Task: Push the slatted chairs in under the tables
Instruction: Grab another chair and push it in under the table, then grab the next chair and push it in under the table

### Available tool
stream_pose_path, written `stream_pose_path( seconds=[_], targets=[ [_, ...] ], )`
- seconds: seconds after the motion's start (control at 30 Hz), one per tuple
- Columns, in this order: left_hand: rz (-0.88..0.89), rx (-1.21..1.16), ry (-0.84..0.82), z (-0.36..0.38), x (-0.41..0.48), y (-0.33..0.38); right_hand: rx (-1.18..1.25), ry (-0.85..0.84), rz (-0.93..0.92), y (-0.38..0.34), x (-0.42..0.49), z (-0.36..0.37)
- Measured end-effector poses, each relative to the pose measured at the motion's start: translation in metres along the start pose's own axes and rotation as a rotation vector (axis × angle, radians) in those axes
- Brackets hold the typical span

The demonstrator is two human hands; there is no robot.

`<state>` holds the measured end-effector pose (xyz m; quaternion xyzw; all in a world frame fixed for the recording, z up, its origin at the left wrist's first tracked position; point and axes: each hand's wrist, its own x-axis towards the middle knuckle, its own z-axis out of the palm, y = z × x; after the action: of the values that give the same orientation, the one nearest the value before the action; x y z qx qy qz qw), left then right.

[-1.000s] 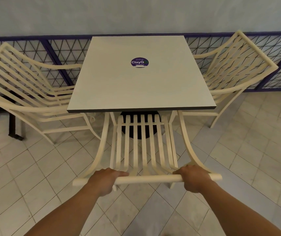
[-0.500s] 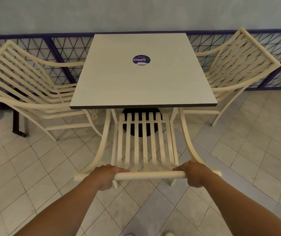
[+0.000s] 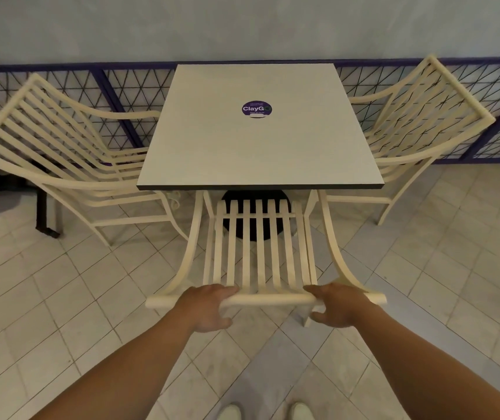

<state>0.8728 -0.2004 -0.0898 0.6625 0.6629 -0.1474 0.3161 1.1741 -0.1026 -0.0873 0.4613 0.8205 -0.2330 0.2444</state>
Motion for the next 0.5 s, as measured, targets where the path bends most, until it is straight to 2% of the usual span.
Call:
stream_pose_path(
  seconds=[0.23, 0.5],
  targets=[
    [0.013, -0.035, 0.046, -0.007, -0.049, 0.040, 0.031, 0.019, -0.088, -0.052, -0.050, -0.024],
    [-0.107, -0.084, 0.059, 0.017, -0.104, 0.060, 0.011, 0.016, -0.234, -0.087, -0.069, -0.003]
  ],
)
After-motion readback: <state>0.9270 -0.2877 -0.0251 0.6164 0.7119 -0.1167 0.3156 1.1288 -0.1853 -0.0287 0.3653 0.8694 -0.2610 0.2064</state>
